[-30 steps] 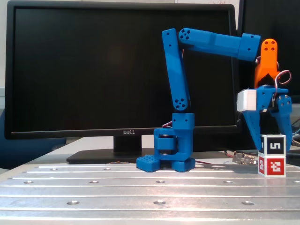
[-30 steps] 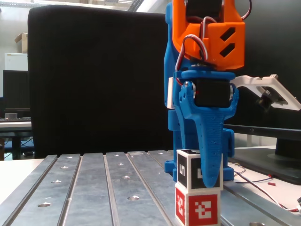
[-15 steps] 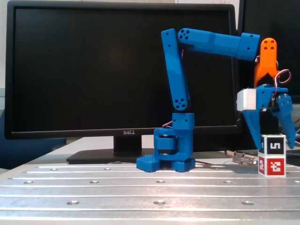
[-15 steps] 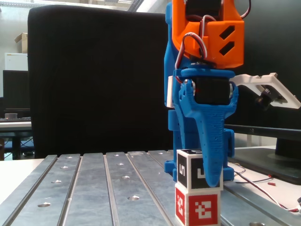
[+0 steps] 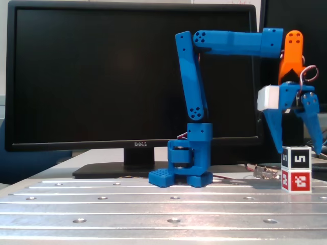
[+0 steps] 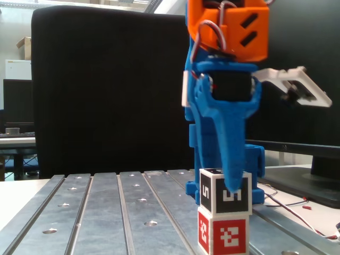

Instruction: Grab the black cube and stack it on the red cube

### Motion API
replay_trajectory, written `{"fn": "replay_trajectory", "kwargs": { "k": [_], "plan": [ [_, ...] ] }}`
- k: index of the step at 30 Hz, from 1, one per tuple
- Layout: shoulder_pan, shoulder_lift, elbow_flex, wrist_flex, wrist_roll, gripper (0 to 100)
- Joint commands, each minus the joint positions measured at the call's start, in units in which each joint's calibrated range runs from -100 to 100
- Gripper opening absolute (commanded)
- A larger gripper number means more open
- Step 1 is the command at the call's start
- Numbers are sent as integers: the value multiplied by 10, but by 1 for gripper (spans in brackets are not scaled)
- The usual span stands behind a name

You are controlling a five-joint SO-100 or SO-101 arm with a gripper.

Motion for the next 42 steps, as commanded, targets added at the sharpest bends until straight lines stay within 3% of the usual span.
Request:
{"fn": "replay_trajectory", "kwargs": {
  "k": [1,13,27,42],
  "plan": [
    [9,-25,-47,31,4,29],
    [72,-25,-129,102,7,30],
    [390,-18,-125,95,6,30],
    [629,-25,-69,-4,6,29]
  ]
}}
